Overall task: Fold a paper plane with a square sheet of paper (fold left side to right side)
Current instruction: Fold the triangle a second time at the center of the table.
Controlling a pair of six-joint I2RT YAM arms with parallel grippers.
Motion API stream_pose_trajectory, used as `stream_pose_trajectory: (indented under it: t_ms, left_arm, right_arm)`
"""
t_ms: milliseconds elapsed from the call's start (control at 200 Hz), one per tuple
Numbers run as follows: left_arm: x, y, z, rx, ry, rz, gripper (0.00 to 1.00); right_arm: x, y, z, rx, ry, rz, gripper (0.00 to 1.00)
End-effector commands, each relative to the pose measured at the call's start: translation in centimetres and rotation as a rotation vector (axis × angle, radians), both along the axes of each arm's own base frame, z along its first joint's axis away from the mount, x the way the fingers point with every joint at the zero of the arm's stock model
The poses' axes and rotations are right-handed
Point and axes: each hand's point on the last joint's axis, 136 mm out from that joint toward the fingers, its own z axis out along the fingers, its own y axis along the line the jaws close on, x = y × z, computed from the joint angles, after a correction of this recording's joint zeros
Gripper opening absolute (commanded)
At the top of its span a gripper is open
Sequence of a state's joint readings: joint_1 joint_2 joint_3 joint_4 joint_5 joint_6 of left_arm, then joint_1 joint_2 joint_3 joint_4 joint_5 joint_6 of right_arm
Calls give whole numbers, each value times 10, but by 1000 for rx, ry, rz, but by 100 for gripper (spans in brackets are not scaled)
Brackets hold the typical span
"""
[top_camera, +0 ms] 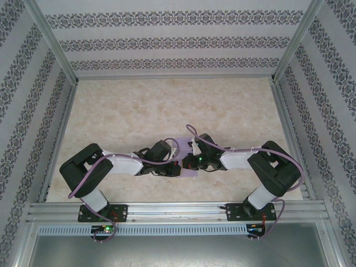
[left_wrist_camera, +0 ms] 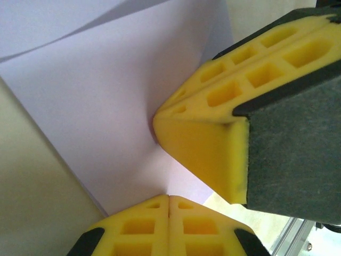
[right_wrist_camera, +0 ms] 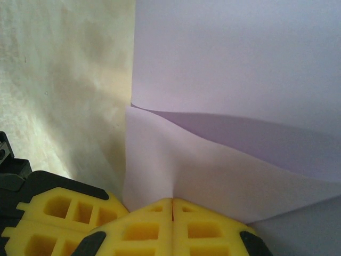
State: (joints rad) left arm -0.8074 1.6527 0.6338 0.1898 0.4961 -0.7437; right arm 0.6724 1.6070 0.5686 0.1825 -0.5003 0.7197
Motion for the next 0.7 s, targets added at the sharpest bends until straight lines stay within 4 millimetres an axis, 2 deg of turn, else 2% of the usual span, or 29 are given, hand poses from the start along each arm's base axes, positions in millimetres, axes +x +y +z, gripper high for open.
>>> stream_pose_trajectory:
  t_ms: [0,295,445,695]
  left_arm:
    - [-15,27,-36,155,71,48,0]
    - [-21,37,-46,181,111,84,0]
    - [-22,36,-48,176,120,86,0]
    - [-22,35,-47,170,115,83,0]
  right_arm:
    - [2,-12,-20,-109,-20,2,0]
    - [15,-25,-19,-138,-40,-11,0]
    - [28,-33,-15,-141,-55,-29,0]
    - [53,-57,-15,-153,-63,-89,0]
